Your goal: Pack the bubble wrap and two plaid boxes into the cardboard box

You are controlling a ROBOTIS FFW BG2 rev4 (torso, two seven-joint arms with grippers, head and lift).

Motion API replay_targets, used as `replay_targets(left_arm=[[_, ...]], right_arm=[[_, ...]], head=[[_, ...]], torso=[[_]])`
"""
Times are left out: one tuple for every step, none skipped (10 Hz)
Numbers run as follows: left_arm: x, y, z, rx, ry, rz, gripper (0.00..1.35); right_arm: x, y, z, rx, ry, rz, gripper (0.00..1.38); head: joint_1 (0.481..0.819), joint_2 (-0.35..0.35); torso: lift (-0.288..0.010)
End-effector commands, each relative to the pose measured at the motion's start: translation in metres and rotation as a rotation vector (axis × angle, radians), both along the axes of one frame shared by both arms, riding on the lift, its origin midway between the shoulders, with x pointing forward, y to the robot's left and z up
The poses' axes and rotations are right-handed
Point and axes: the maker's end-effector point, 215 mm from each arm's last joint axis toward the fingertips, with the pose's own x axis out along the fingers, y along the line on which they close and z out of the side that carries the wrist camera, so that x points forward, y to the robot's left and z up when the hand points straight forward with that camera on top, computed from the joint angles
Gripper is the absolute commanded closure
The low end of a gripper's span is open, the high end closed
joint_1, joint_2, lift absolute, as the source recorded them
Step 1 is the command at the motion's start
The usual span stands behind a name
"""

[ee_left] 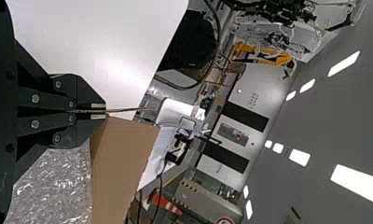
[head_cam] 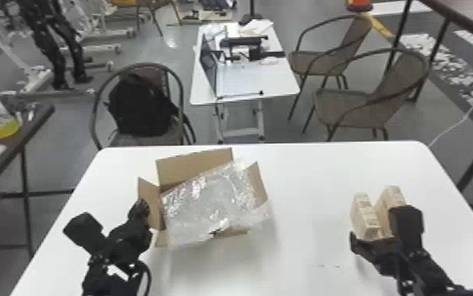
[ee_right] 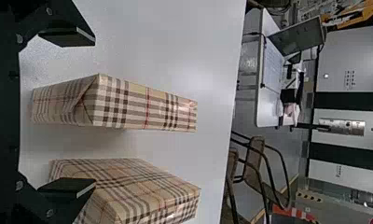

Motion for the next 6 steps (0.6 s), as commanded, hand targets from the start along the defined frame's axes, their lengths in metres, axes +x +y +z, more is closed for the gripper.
replay_targets(left_arm=[[-0.0004, -0.0002, -0.0005, -0.003, 0.000, 0.002, 1.21], [-0.0011, -0.0002, -0.0013, -0.003, 0.002, 0.002, 1.21], [-0.0012, 0.0009, -0.0008, -0.002, 0.000, 0.004, 1.21], [-0.0012, 0.0006, -0.0007, -0.004, -0.001, 0.003, 1.21], [-0.0018, 0.0007, -0.0005, -0.003, -0.002, 0.003, 1.21], [-0.0010, 0.0006, 0.0008, -0.002, -0.006, 0.002, 1.21]], right_arm=[[0.0005, 0.0009, -0.0012, -0.001, 0.007, 0.000, 0.39], [-0.0006, 0.0014, -0.0032, 0.000, 0.015, -0.001, 0.67], [-0.0016, 0.0011, -0.0048, -0.001, 0.022, -0.002, 0.79], [-0.0018, 0.0011, -0.0050, -0.005, 0.027, -0.003, 0.83], [-0.0026, 0.0028, -0.0055, -0.005, 0.031, -0.005, 0.91], [-0.0034, 0.0010, -0.0056, -0.011, 0.031, -0.008, 0.92]], head=[[0.695, 0.132], [0.695, 0.133], [0.695, 0.134], [0.695, 0.135], [0.695, 0.136], [0.695, 0.135]], torso=[[-0.014], [-0.014], [-0.014], [-0.014], [-0.014], [-0.014]])
